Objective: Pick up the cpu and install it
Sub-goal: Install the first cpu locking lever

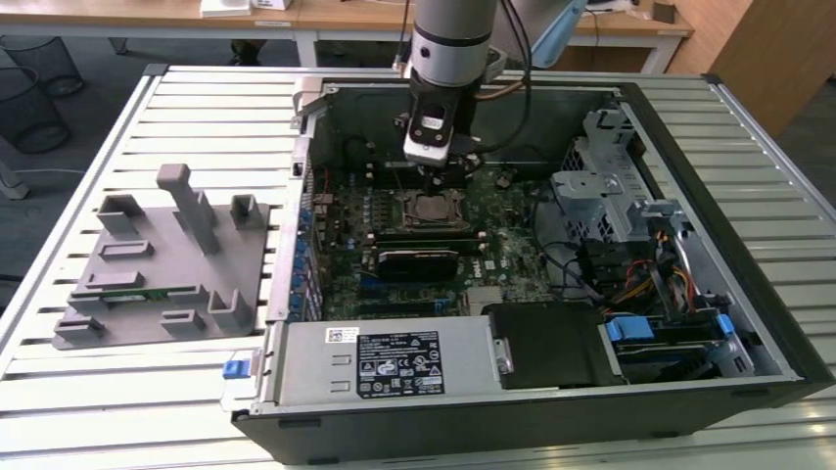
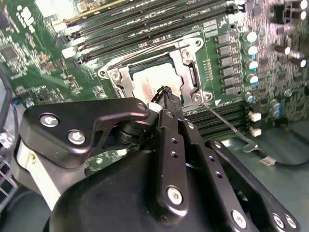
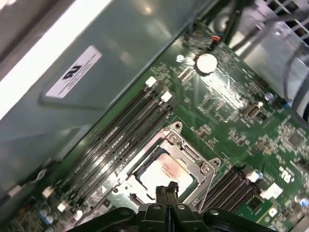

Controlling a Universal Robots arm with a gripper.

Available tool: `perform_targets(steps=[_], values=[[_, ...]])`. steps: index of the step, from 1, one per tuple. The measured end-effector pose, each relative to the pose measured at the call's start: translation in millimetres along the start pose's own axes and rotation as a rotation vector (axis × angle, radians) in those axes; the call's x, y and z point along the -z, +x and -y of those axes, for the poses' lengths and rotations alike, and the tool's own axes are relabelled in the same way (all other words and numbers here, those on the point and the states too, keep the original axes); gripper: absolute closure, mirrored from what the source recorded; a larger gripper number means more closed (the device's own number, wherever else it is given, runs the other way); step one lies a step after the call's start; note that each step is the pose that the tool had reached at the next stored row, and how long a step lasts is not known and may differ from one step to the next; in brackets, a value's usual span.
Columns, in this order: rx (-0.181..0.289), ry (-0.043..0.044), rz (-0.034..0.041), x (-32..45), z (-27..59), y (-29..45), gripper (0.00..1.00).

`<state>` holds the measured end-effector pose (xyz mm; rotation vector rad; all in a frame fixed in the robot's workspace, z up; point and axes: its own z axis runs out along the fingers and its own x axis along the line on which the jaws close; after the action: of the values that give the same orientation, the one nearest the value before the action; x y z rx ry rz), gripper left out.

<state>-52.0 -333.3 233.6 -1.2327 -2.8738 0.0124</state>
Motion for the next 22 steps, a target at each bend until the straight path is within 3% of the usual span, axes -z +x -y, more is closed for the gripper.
perform_targets(steps=[22], values=[[0.4, 0.0041, 0.0052, -3.3, 0.0, 0.0, 0.89]])
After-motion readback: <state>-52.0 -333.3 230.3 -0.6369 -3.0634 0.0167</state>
